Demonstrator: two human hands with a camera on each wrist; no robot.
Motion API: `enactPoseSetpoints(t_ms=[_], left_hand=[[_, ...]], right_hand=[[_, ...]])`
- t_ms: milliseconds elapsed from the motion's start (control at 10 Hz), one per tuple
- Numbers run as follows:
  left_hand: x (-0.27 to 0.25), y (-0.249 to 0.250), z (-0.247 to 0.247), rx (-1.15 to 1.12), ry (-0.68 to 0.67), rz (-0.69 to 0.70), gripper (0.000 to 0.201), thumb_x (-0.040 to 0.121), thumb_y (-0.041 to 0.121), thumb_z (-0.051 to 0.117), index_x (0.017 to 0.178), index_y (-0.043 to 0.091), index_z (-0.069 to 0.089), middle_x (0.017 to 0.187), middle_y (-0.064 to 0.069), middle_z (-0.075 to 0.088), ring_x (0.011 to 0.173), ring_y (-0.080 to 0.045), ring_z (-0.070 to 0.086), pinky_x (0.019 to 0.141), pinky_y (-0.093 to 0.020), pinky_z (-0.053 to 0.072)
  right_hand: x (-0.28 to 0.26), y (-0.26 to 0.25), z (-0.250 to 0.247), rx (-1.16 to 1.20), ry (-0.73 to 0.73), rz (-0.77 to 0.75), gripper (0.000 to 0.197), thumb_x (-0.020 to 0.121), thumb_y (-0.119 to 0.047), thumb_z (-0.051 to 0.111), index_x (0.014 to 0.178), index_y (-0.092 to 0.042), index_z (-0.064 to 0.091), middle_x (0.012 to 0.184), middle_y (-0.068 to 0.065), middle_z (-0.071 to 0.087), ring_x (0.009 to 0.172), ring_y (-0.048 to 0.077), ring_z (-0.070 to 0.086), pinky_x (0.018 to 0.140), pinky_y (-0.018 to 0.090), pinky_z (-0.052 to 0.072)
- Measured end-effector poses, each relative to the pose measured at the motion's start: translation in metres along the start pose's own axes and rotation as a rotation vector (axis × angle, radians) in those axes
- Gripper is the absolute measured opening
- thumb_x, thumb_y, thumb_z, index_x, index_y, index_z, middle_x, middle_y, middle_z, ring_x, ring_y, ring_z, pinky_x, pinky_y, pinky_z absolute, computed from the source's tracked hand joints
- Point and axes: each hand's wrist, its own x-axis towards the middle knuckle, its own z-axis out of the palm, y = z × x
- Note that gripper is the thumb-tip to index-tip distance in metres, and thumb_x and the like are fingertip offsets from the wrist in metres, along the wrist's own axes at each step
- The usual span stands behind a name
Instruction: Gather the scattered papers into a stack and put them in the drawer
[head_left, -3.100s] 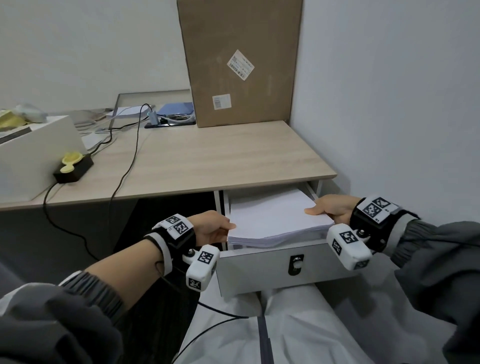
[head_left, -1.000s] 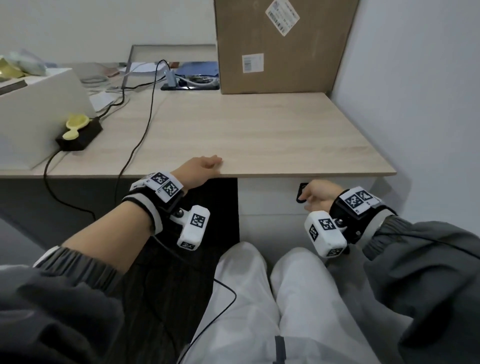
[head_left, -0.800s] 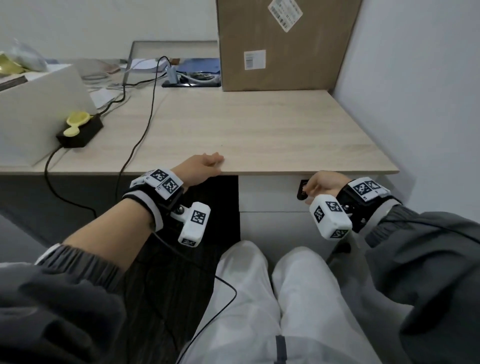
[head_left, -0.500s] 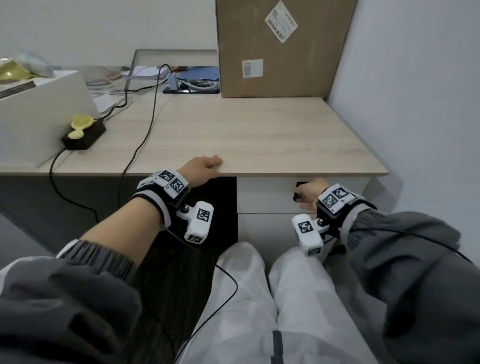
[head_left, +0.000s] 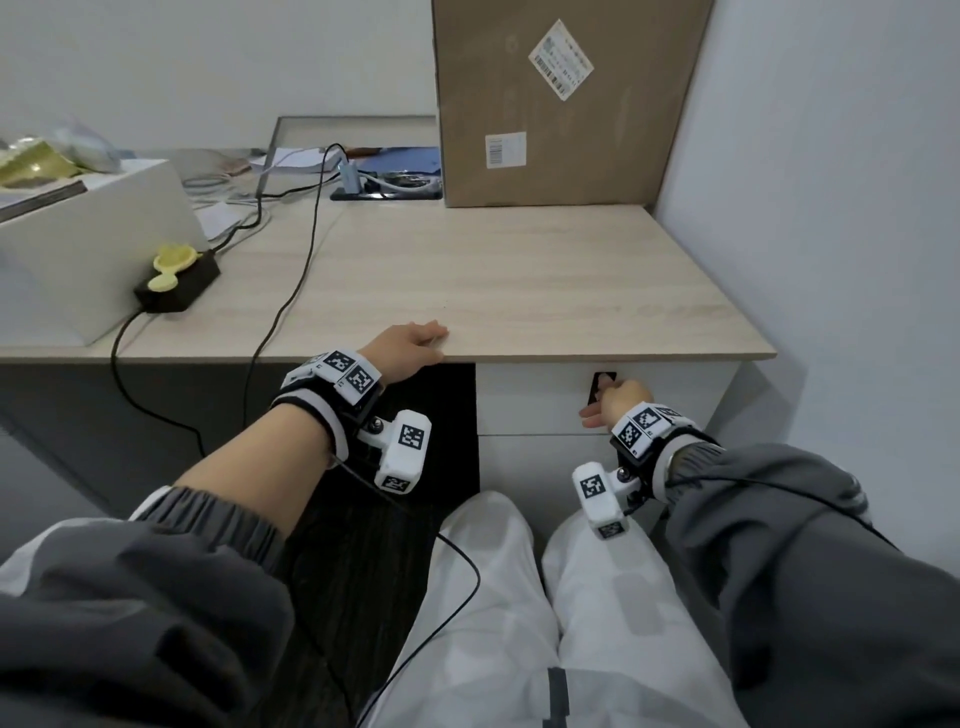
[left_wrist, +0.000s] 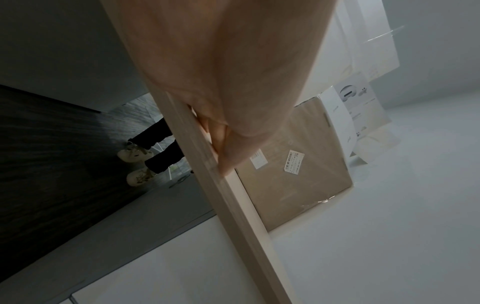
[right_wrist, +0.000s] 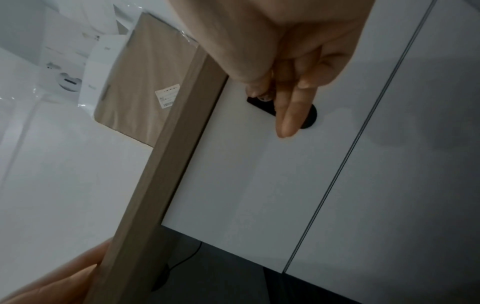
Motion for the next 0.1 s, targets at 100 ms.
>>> enactPoseSetpoints(t_ms=[100], left_hand=[[-0.0053,0.0066,-0.0048,-0.249,0.107,-0.037,0.044,0.093,0.015,0.058,0.137,0.008,0.052,0.144,-0.005,0.049,0.129,-0.014,0.046,0.105,-0.019,0.030]], right_hand=[[-0.0054,-0.0046,-0.0133,-0.136,-0.116,-0.006,0.040,0.097,-0.029,0.045,0.121,0.002,0.052,0.097,0.016,0.070,0.073,0.028,0.068,0.054,0.028,0.054]])
